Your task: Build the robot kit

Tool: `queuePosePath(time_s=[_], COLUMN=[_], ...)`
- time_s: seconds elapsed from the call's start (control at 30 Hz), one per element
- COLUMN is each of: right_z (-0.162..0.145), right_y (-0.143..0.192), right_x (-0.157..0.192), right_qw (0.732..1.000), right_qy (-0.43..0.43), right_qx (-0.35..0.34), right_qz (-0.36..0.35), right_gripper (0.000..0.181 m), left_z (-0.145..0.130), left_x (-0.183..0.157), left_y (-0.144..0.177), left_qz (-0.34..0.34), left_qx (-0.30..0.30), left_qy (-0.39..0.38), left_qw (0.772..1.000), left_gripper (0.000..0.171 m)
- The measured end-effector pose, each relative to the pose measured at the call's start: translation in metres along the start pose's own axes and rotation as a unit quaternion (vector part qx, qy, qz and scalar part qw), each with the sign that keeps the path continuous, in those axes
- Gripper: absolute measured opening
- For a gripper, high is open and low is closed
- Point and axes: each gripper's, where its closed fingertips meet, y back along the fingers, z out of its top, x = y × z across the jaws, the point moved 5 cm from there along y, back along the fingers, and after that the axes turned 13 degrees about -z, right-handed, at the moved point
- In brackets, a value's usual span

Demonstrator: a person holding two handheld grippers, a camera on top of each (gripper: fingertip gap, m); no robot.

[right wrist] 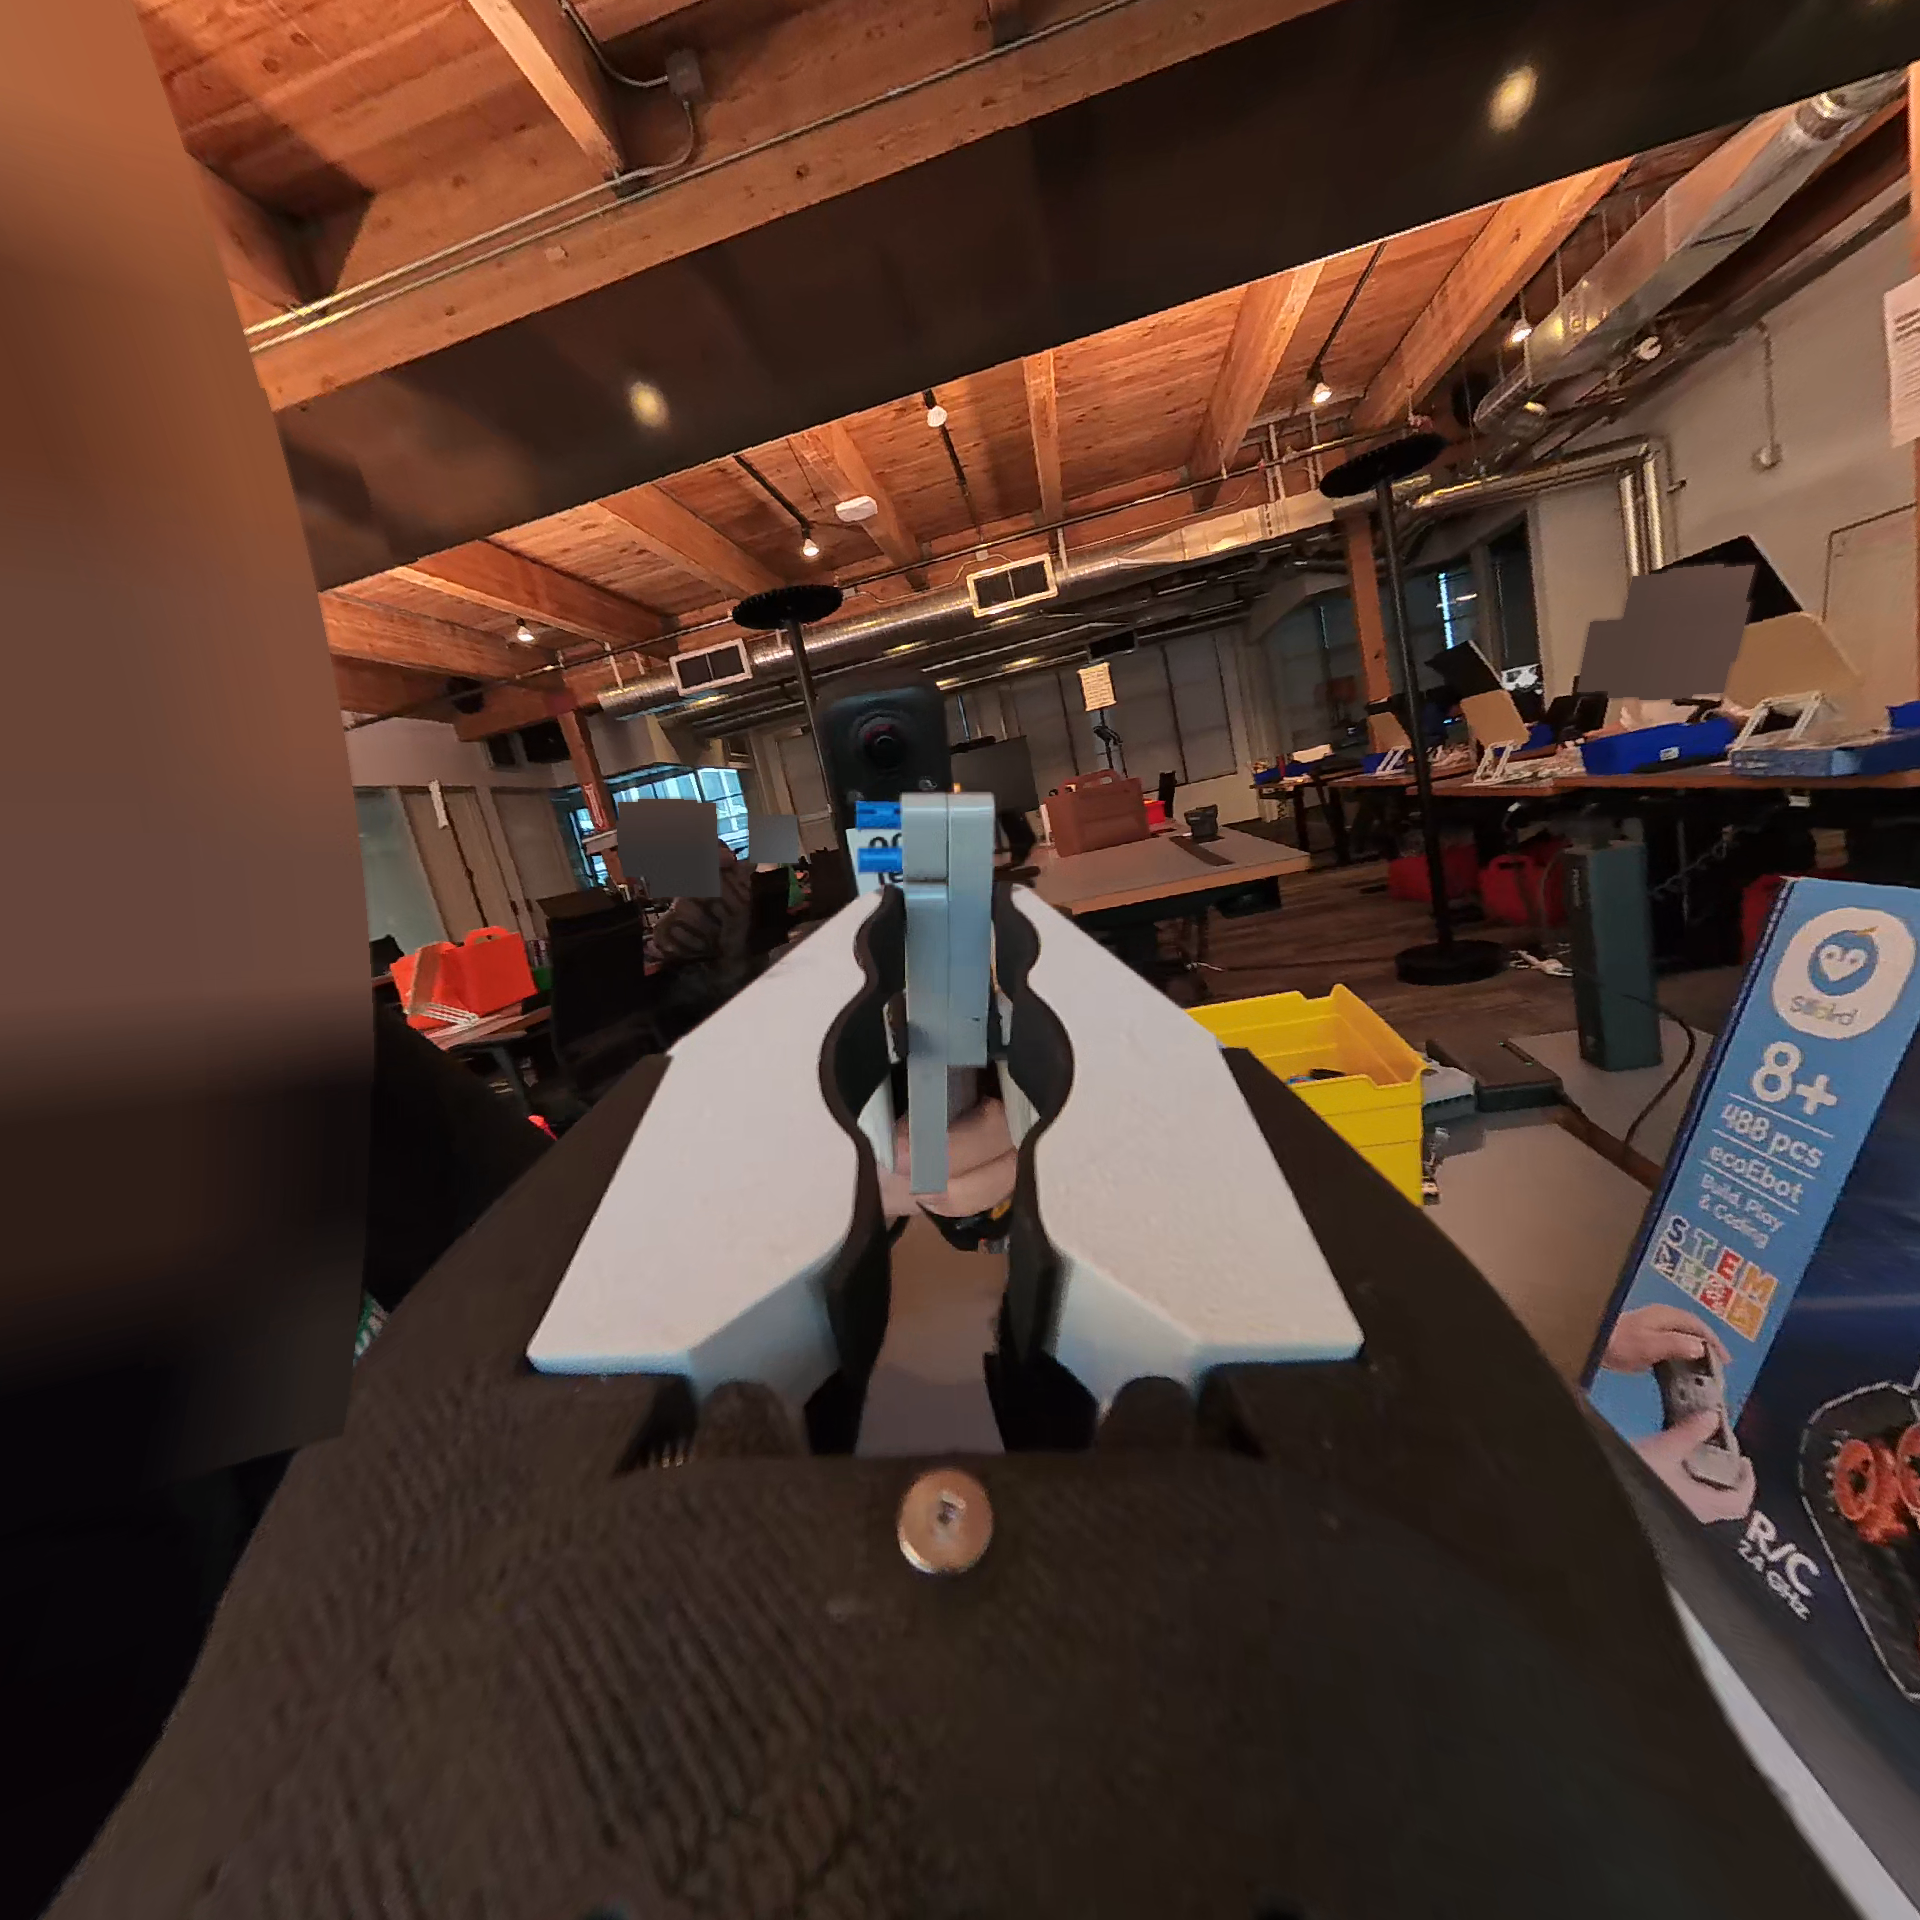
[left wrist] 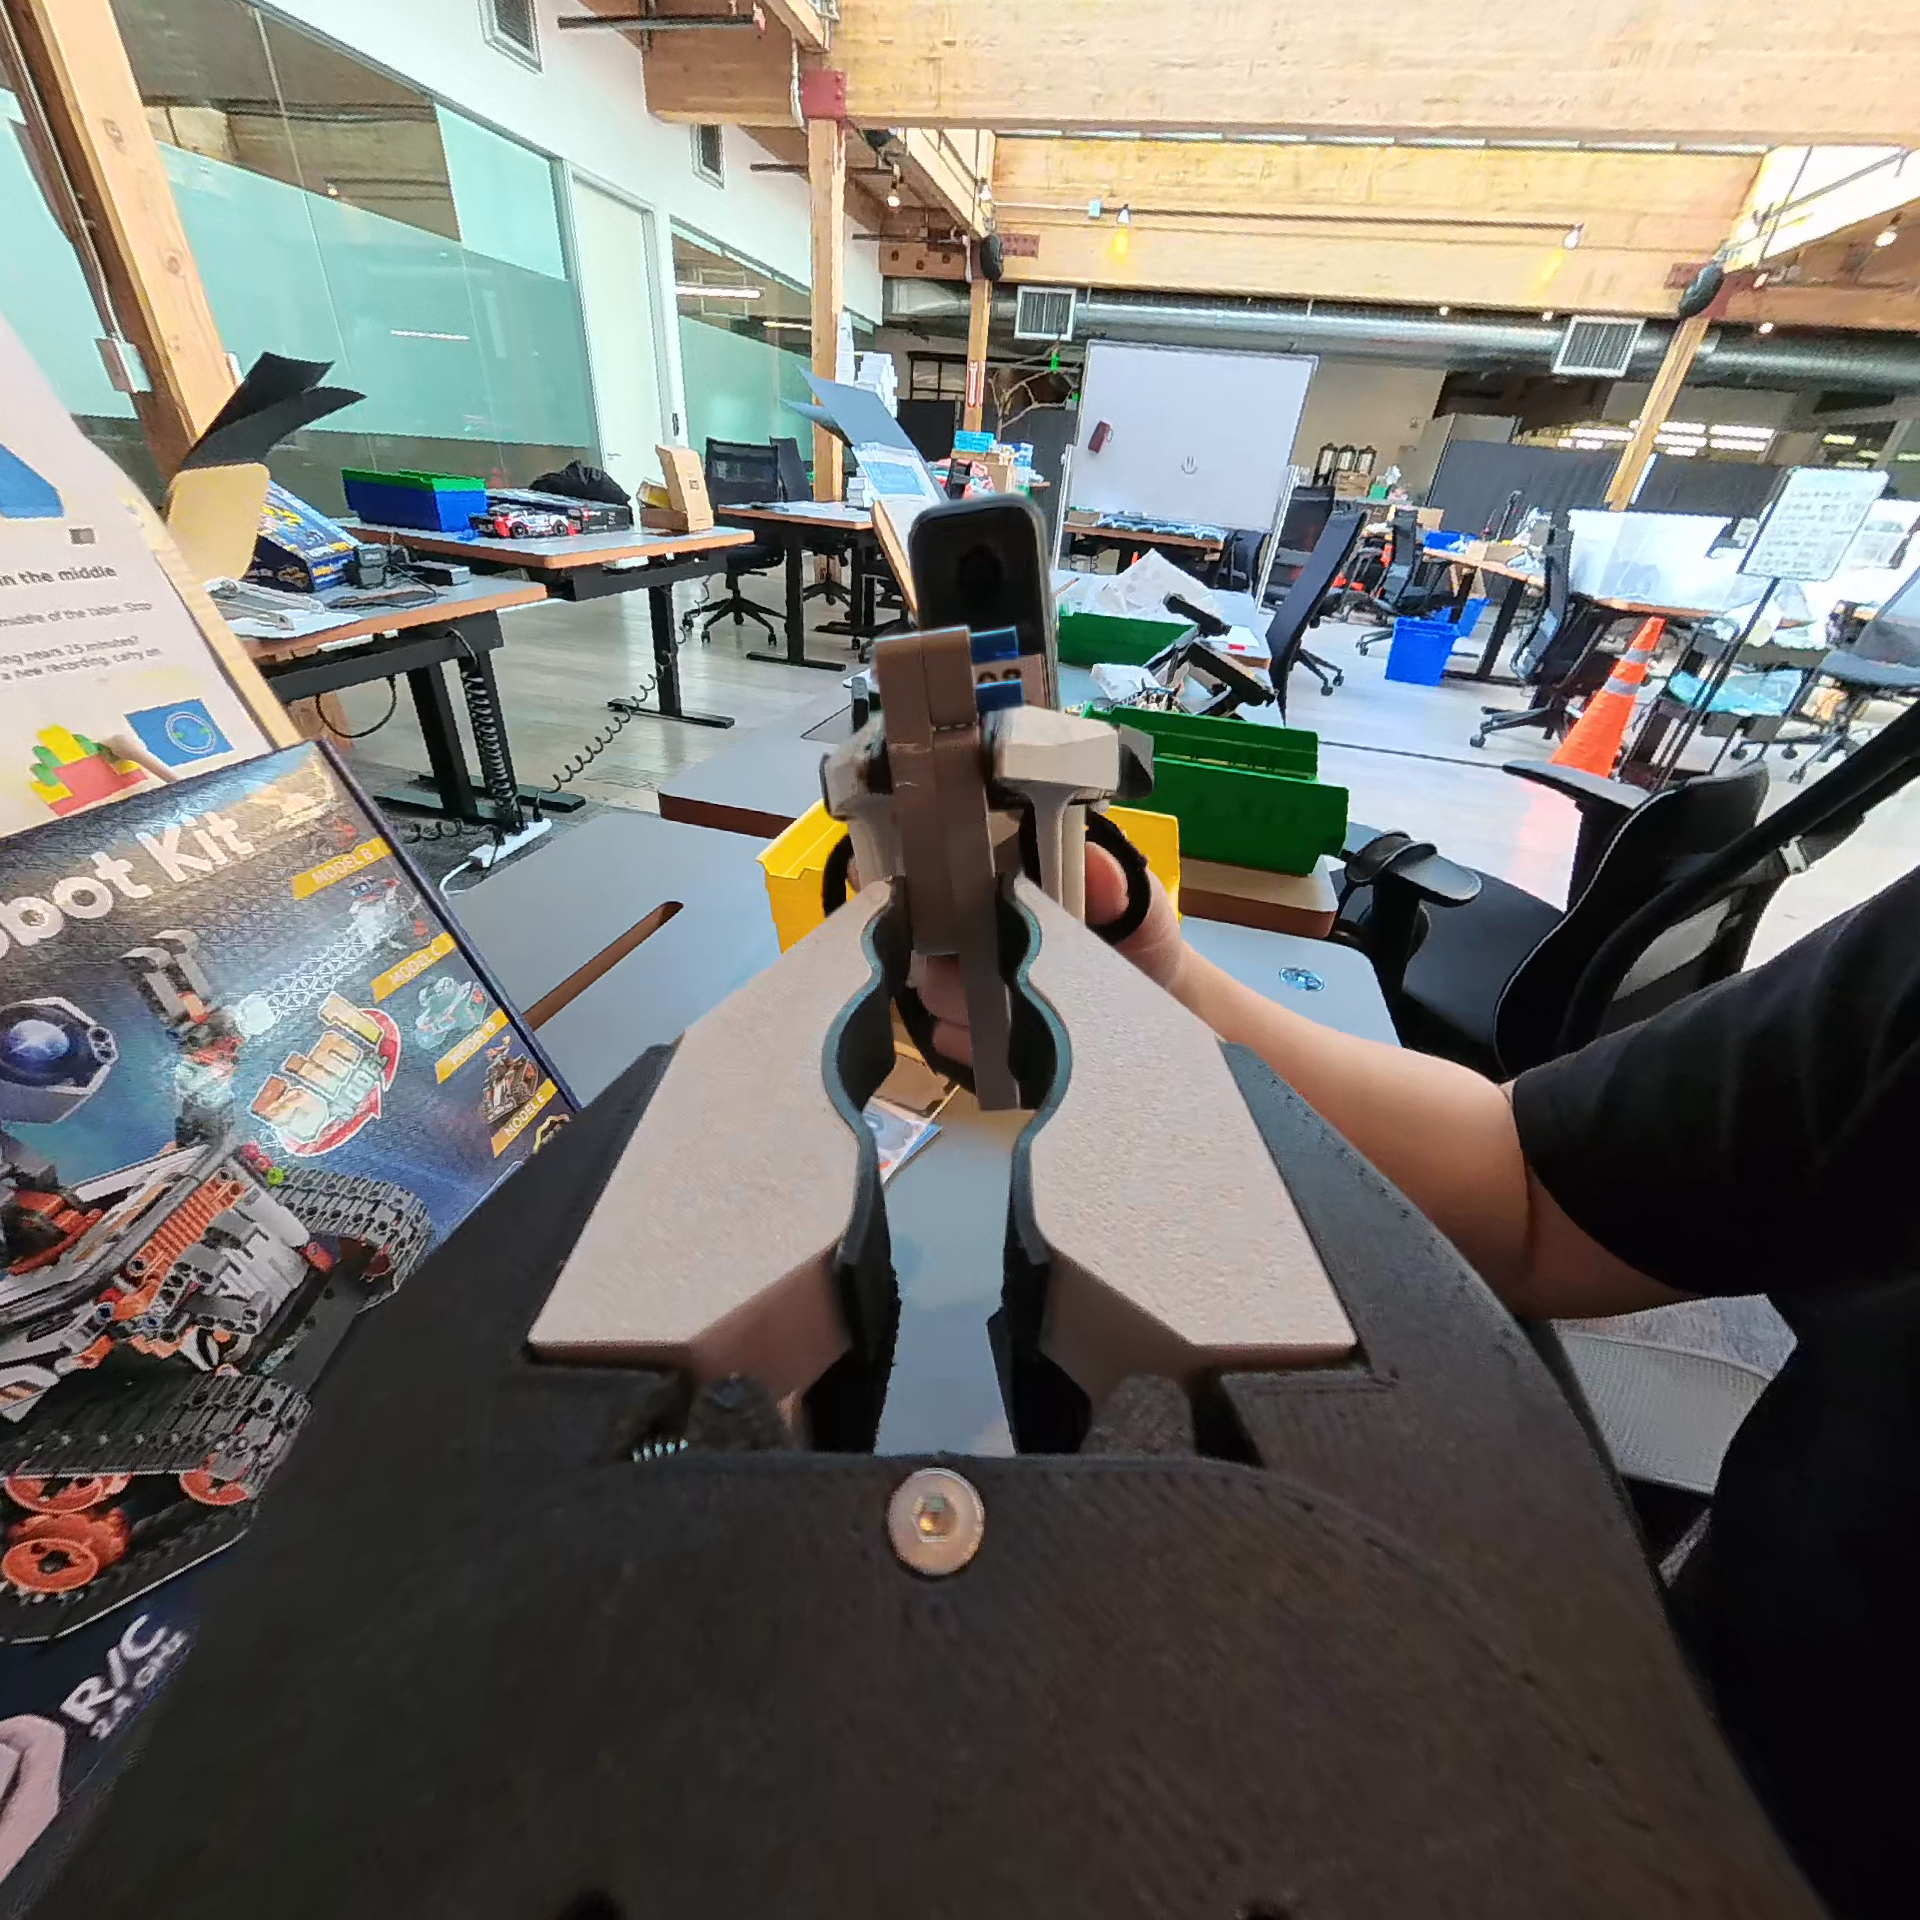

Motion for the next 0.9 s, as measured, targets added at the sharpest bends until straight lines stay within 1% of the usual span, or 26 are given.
queuePosePath(time_s=[0.07, 0.2, 0.23, 0.27, 0.37, 0.5, 0.67, 0.8, 0.9], right_z=[-0.0013, -0.0010, -0.0013, -0.0014, -0.0014, -0.0016, -0.0039, -0.0014, -0.0029], right_y=[-0.0004, -0.0022, -0.0026, -0.0026, -0.0017, -0.0003, -0.0008, -0.0026, -0.0032], right_x=[-0.0006, -0.0001, -0.0004, 0.0001, -0.0001, 0.0023, 0.0000, 0.0018, -0.0011], right_qw=[1.000, 1.000, 1.000, 1.000, 1.000, 1.000, 1.000, 1.000, 1.000], right_qy=[-0.011, -0.025, -0.024, -0.021, -0.017, 0.010, 0.000, -0.016, -0.028], right_qx=[0.001, -0.006, -0.004, -0.005, 0.000, 0.007, 0.009, -0.002, 0.003], right_qz=[0.007, 0.010, 0.008, 0.008, 0.007, -0.003, -0.005, 0.012, 0.011], right_gripper=[0.017, 0.022, 0.016, 0.015, 0.015, 0.015, 0.016, 0.016, 0.015], left_z=[0.0007, -0.0008, -0.0007, -0.0005, -0.0010, -0.0012, -0.0023, 0.0005, 0.0010], left_x=[0.0003, 0.0001, 0.0000, -0.0002, -0.0003, -0.0019, -0.0009, -0.0015, -0.0001], left_y=[0.0005, -0.0003, -0.0002, -0.0001, -0.0007, -0.0020, -0.0015, -0.0002, 0.0016], left_qz=[-0.001, 0.003, 0.003, 0.002, 0.000, -0.008, -0.006, -0.012, -0.009], left_qx=[-0.005, 0.006, 0.006, 0.006, 0.006, 0.005, 0.010, -0.006, -0.008], left_qy=[0.003, -0.005, -0.006, -0.005, -0.003, 0.001, 0.005, 0.013, 0.018], left_qw=[1.000, 1.000, 1.000, 1.000, 1.000, 1.000, 1.000, 1.000, 1.000], left_gripper=[0.014, 0.014, 0.014, 0.014, 0.014, 0.014, 0.014, 0.014, 0.014])
